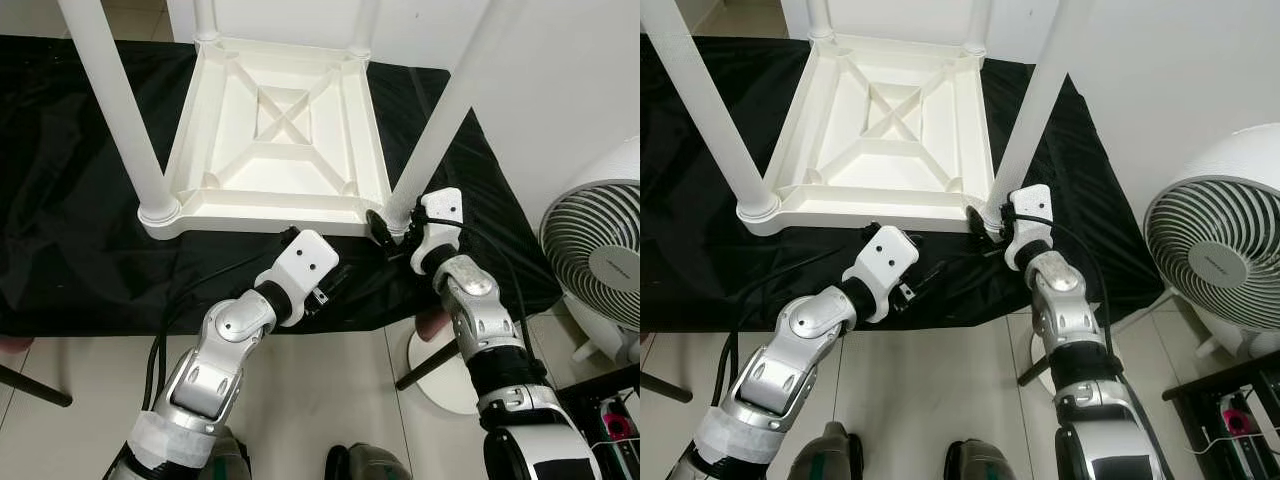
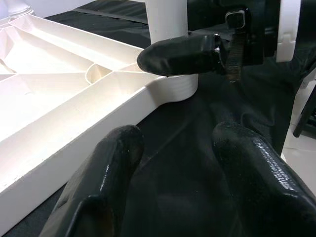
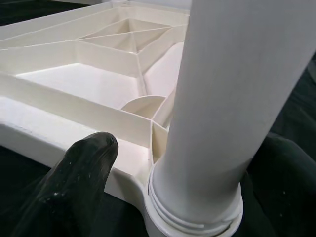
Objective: Building children table
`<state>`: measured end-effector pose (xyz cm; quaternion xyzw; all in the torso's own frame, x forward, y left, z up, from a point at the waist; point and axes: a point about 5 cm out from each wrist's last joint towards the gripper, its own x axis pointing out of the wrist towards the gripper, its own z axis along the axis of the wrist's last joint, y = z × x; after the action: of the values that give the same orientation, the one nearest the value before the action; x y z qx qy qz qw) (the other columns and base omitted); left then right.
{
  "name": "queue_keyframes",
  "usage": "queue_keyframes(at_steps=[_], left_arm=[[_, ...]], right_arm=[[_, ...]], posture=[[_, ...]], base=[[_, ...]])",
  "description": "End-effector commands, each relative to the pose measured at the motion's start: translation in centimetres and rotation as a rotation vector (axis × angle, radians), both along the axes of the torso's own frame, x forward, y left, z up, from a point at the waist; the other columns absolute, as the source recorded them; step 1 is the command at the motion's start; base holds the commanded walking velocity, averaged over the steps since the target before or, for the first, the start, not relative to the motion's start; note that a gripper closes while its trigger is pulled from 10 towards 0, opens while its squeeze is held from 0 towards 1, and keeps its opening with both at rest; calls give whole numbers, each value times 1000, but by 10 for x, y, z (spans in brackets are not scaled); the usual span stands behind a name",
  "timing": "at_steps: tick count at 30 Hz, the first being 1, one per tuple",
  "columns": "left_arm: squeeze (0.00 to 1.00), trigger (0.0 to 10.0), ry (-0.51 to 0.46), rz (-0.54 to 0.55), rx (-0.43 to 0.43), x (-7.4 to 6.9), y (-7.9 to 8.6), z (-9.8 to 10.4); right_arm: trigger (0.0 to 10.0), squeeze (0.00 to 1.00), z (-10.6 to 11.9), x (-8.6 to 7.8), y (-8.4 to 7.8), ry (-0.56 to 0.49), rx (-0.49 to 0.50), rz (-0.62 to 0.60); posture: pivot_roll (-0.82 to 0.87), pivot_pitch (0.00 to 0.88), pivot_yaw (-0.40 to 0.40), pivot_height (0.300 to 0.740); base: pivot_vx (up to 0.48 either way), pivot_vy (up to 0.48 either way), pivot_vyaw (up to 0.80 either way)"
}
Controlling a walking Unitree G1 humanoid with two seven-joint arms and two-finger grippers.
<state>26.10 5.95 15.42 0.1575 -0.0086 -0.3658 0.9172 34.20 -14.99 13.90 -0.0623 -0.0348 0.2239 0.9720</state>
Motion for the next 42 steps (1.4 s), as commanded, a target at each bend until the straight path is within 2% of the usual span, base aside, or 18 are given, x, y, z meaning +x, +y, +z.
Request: queue_keyframes(at_steps=[1,3,8,16,19,24,25,27,28,29,35,42], left_arm=[[0,10000,-1,30,0,1,0,-1],[0,10000,-3,29,2,1,1,0],[0,10000,-8,31,7,2,2,0],[0,10000,-14,32,9,3,3,1],[0,10000,-18,35,11,4,4,3],[0,10000,-20,38,12,5,5,3],[0,10000,-22,40,12,6,5,4],[0,10000,-22,40,12,6,5,4],[0,10000,-23,42,12,6,5,4],[0,10000,-24,43,12,7,6,5],[0,10000,-25,43,12,7,5,5],[0,10000,-21,36,8,6,4,4]], right_arm=[[10000,0,-3,-1,5,11,-8,53],[10000,0,-3,1,9,10,-54,143],[10000,0,0,7,13,9,-82,222],[10000,0,2,19,11,27,-94,217],[10000,0,7,27,14,43,-46,212],[10000,0,6,28,19,73,-14,254],[9373,0,3,27,22,81,-22,284],[9373,0,3,27,22,81,-22,284],[1373,0,1,25,24,92,-33,314],[0,0,-1,24,24,98,-44,333],[0,0,-3,23,22,115,-49,347],[0,0,-10,22,10,121,-36,308]], posture=[[50,57,-73,740],[56,52,-72,740],[63,45,-72,740],[73,34,-67,740],[78,37,-63,740],[83,38,-62,740],[84,38,-61,740],[84,38,-61,740],[85,38,-61,740],[83,38,-61,740],[80,39,-60,740],[70,49,-59,740]], base=[[0,0,0],[0,0,0],[0,0,0],[0,0,0],[0,0,0],[0,0,0],[0,0,0],[0,0,0],[0,0,0],[0,0,0],[0,0,0],[0,0,0]])
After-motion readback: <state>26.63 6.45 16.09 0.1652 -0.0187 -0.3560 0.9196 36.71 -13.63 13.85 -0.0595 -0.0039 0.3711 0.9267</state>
